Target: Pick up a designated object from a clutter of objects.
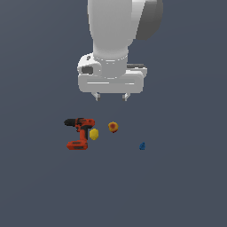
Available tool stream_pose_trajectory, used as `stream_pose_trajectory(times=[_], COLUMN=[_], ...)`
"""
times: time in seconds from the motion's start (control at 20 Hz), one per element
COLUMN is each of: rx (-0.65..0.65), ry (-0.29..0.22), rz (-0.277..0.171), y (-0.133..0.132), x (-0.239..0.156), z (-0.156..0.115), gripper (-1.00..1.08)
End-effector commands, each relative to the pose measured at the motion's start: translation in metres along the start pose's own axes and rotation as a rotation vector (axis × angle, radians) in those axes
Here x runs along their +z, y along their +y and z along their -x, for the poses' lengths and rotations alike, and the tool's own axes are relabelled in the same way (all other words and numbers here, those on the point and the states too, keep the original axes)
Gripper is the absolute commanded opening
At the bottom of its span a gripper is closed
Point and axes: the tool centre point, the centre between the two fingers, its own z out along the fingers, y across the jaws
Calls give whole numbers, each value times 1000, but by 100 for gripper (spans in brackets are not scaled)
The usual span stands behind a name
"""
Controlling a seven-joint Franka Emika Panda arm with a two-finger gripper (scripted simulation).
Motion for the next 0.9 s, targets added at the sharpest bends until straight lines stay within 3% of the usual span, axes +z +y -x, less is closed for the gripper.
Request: stream_pose_trajectory(times=[0.0, 0.4, 0.85], rx=[0, -40, -8], ry=[0, -40, -38], rz=[0, -19, -21], y=[0, -17, -12], x=[0, 12, 22], z=[0, 8, 5], gripper=[100, 100, 100])
